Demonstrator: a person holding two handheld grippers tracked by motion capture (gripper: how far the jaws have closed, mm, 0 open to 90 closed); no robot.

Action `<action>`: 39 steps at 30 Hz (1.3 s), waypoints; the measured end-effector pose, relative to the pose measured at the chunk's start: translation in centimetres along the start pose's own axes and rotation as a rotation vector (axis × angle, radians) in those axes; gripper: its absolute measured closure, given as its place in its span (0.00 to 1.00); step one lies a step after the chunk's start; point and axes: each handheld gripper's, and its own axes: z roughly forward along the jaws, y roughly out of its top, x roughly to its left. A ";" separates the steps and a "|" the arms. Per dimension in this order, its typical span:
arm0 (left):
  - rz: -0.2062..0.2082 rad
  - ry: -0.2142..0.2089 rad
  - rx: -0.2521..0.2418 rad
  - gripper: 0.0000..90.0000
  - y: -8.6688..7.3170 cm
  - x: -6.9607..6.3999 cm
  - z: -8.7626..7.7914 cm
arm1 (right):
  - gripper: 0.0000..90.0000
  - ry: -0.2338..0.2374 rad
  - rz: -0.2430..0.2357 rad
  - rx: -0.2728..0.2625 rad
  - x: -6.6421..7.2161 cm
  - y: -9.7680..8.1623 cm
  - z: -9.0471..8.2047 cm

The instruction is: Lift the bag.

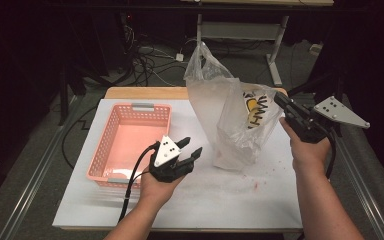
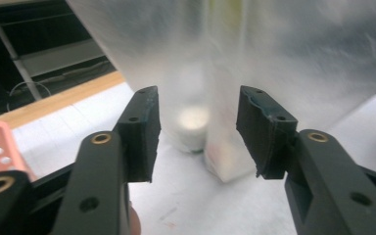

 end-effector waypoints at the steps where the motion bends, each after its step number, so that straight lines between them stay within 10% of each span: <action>1: -0.007 -0.007 0.000 0.51 -0.2 -0.2 0.1 | 1.00 -0.002 -0.005 -0.005 0.1 0.1 -0.2; 19: -0.018 -0.090 0.069 0.26 -2.7 -1.8 1.8 | 0.70 0.072 -0.025 -0.046 1.4 1.8 -3.4; 39: 0.005 -0.130 0.122 0.00 -4.3 -3.3 3.2 | 0.06 0.086 0.063 0.243 1.5 -8.5 -4.5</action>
